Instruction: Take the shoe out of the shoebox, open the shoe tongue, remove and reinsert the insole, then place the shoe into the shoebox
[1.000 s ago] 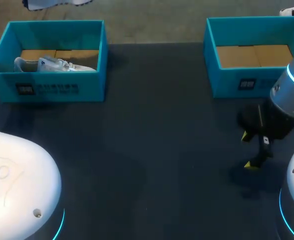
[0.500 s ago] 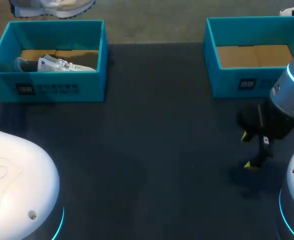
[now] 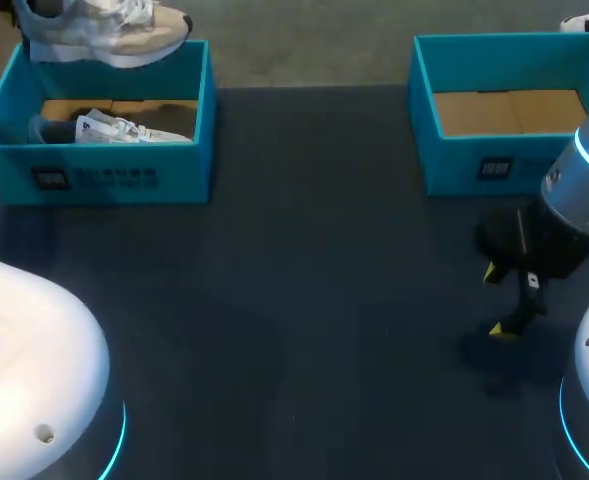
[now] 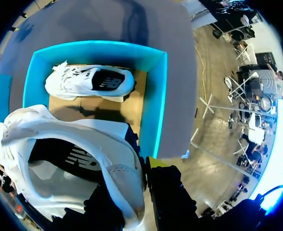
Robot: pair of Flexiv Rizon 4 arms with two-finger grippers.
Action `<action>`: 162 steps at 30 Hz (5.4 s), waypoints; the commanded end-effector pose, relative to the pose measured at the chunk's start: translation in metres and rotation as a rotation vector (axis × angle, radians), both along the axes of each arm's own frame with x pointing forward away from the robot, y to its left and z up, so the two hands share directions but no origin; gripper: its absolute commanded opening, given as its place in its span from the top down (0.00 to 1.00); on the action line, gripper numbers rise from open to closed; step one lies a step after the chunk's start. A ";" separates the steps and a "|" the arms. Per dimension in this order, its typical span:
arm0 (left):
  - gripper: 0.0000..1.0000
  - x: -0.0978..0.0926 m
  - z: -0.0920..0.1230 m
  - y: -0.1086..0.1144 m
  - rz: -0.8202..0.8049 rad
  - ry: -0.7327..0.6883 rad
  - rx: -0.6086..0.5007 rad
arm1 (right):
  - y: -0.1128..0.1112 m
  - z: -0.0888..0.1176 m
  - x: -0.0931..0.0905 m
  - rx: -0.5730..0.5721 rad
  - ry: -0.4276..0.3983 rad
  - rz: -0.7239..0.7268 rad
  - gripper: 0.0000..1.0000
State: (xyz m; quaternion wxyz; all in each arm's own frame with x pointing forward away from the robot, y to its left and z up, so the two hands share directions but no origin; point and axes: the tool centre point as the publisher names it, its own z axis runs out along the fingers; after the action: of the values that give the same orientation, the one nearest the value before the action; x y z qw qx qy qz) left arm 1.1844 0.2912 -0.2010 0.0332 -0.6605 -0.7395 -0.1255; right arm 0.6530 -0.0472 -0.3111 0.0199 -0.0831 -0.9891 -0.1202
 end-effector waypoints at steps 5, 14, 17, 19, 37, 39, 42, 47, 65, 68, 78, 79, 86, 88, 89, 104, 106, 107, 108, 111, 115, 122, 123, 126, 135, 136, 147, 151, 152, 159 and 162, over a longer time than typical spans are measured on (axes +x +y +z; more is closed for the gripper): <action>1.00 -0.010 -0.022 0.013 -0.008 -0.023 -0.015 | 0.000 0.000 -0.001 0.000 -0.003 0.000 0.00; 1.00 -0.010 -0.022 0.013 -0.008 -0.023 -0.015 | 0.000 0.000 -0.001 0.000 -0.003 0.000 0.00; 1.00 -0.010 -0.022 0.013 -0.008 -0.023 -0.015 | 0.000 0.000 -0.001 0.000 -0.003 0.000 0.00; 1.00 -0.010 -0.022 0.013 -0.008 -0.023 -0.015 | 0.000 0.000 -0.001 0.000 -0.003 0.000 0.00; 1.00 0.004 -0.056 0.018 0.018 0.046 0.007 | 0.000 0.000 -0.001 0.000 -0.003 0.000 0.00; 1.00 0.002 -0.059 0.019 0.013 0.047 0.010 | 0.000 0.000 -0.001 0.000 -0.003 0.000 0.00; 1.00 -0.001 -0.062 0.019 0.004 0.054 0.014 | 0.000 0.000 -0.001 0.000 -0.003 0.000 0.00; 1.00 -0.008 -0.068 0.018 -0.005 0.066 0.018 | 0.000 0.000 -0.001 0.000 -0.003 0.000 0.00; 1.00 -0.020 -0.089 0.020 0.005 0.090 0.030 | 0.000 0.000 -0.001 0.000 -0.003 0.000 0.00; 1.00 -0.017 -0.091 0.018 0.016 0.088 0.031 | 0.000 0.000 -0.001 0.000 -0.003 0.000 0.00; 1.00 -0.007 -0.095 0.013 0.028 0.075 0.037 | 0.000 0.000 -0.001 0.000 -0.003 0.000 0.00; 1.00 -0.005 -0.095 0.013 0.029 0.074 0.038 | 0.000 0.000 -0.001 0.000 -0.003 0.000 0.00; 1.00 0.006 -0.099 0.014 0.040 0.070 0.038 | 0.000 0.000 -0.001 0.000 -0.003 0.000 0.00; 1.00 0.008 -0.101 0.014 0.042 0.067 0.038 | 0.000 0.000 -0.001 0.000 -0.003 0.000 0.00; 1.00 0.009 -0.101 0.014 0.043 0.064 0.037 | 0.000 0.000 -0.001 0.000 -0.003 0.000 0.00; 1.00 0.008 -0.116 0.010 0.053 0.030 0.026 | 0.000 0.000 -0.001 0.000 -0.003 0.000 0.00; 1.00 0.007 -0.120 0.009 0.051 0.031 0.024 | 0.000 0.000 -0.001 0.000 -0.003 0.000 0.00; 1.00 0.007 -0.122 0.008 0.047 0.027 0.026 | 0.000 0.000 -0.001 0.000 -0.003 0.000 0.00; 1.00 0.006 -0.123 0.007 0.042 0.025 0.026 | 0.000 0.000 -0.001 0.000 -0.003 0.000 0.00; 1.00 0.005 -0.128 0.005 0.035 0.022 0.033 | 0.000 0.000 -0.001 0.000 -0.003 0.000 0.00; 1.00 0.006 -0.134 0.004 0.026 0.028 0.038 | 0.000 0.000 -0.001 0.000 -0.003 0.000 0.00; 1.00 0.007 -0.140 0.003 0.024 0.036 0.051 | 0.000 0.000 -0.001 0.000 -0.003 0.000 0.00; 1.00 0.007 -0.141 0.003 0.024 0.037 0.052 | 0.000 0.000 -0.001 0.000 -0.003 0.000 0.00; 1.00 0.009 -0.143 0.004 0.025 0.040 0.055 | 0.000 0.000 -0.001 0.000 -0.003 0.000 0.00; 1.00 0.011 -0.150 0.008 0.033 0.053 0.059 | 0.000 0.000 -0.001 0.000 -0.003 0.000 0.00; 1.00 0.011 -0.151 0.008 0.032 0.055 0.059 | 0.000 0.000 -0.001 0.000 -0.003 0.000 0.00; 1.00 0.015 -0.160 0.010 0.041 0.074 0.045 | 0.000 0.000 -0.001 0.000 -0.003 0.000 0.00; 1.00 0.016 -0.162 0.010 0.040 0.077 0.042 | 0.000 0.000 -0.001 0.000 -0.003 0.000 0.00; 1.00 0.017 -0.162 0.010 0.040 0.078 0.041 | 0.000 0.000 -0.001 0.000 -0.003 0.000 0.00; 1.00 0.017 -0.164 0.008 0.024 0.082 0.033 | 0.000 0.000 -0.001 0.000 -0.003 0.000 0.00; 1.00 0.016 -0.163 0.007 0.012 0.082 0.023 | 0.000 0.000 -0.001 0.000 -0.003 0.000 0.00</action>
State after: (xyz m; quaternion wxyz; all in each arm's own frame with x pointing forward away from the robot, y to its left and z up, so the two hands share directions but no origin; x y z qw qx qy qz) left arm 1.1983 0.2966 -0.3659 0.0718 -0.6596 -0.7402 -0.1089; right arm 0.6530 -0.0473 -0.3111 0.0199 -0.0831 -0.9891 -0.1202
